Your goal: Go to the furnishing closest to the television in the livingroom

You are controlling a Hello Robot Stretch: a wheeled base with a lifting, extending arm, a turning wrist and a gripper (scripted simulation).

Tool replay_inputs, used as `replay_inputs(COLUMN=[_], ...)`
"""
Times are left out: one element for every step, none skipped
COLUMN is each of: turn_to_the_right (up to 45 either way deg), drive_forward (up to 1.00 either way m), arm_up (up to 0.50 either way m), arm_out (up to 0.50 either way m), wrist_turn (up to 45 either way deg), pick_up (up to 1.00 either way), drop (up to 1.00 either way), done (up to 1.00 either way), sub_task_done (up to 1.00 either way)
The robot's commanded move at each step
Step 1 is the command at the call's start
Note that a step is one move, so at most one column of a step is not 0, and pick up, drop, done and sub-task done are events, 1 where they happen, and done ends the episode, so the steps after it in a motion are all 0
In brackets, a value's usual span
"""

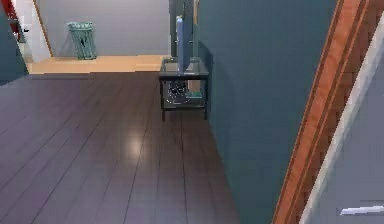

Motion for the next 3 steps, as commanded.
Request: replay_inputs(turn_to_the_right=[0.0, -15.0, 0.0], drive_forward=[0.3, 0.0, 1.0], arm_up=[0.0, 0.0, 0.0], arm_out=[0.0, 0.0, 0.0], wrist_turn=[0.0, 0.0, 0.0], pick_up=[0.0, 0.0, 0.0], drop=[0.0, 0.0, 0.0], done=[0.0, 0.0, 0.0], sub_task_done=[0.0, 0.0, 0.0])
